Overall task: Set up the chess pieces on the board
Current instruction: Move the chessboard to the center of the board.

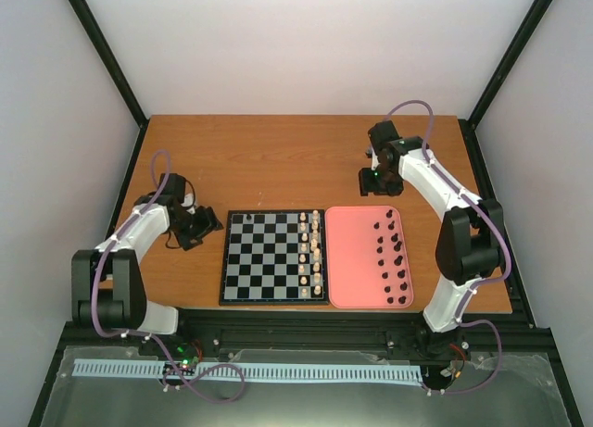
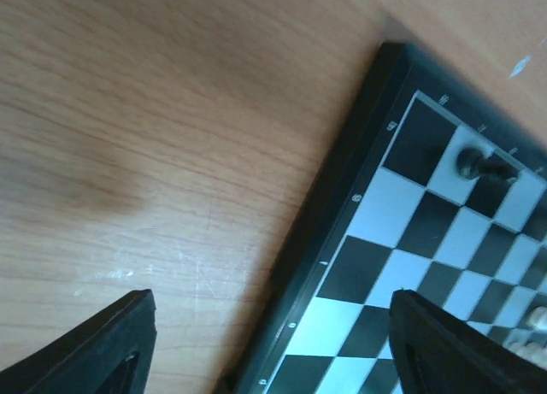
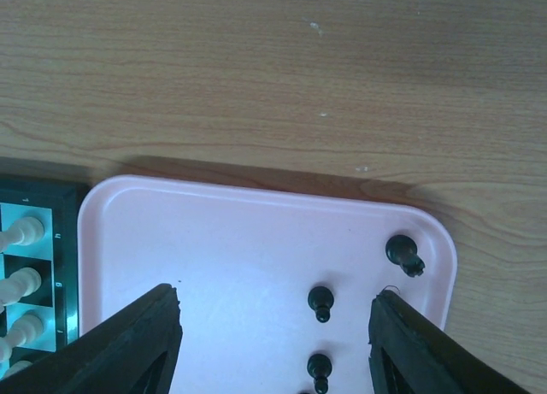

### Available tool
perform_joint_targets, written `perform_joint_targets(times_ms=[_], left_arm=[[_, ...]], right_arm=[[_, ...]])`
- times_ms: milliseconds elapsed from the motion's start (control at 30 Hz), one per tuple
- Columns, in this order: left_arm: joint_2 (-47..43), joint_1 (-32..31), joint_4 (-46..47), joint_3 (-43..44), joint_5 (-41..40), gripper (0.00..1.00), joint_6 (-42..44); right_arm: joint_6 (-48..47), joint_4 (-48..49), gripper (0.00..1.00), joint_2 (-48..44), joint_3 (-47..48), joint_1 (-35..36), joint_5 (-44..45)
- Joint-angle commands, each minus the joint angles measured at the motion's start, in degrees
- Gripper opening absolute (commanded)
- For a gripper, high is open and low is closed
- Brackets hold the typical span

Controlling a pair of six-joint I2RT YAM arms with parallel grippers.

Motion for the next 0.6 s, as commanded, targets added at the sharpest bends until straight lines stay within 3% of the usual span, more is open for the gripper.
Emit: perform_joint_targets(times_ms=[0,133,233,333,567], left_arm=[[2.76,-1.79,3.65,-1.4,1.23,0.7,-1.08],[4.31,-2.35,4.16,-1.89,0.83,0.45,-0.97],[4.44,-2.4,3.65,-2.47,0.03,0.19,-0.69],[4.6,-2.4,3.38,-3.31,-0.52,0.02,-0.42],[5.85,-3.02,4.15,-5.15,-0.57,0.01,-0.15]], right_arm=[[0.11,1.93,0.61,-0.32,0.24,-0.58,-0.77],[-0.5,1.73,0.61,-0.24,0.96,-0.99,-1.1],[-0.87,1.62,0.61,-0.75,0.81,-1.09,-1.1],[-1.14,1.54,0.61,-1.28,0.3,-1.18,-1.47],[-1.41,1.73,0.62,-2.56,-0.79,-1.47,-1.99]])
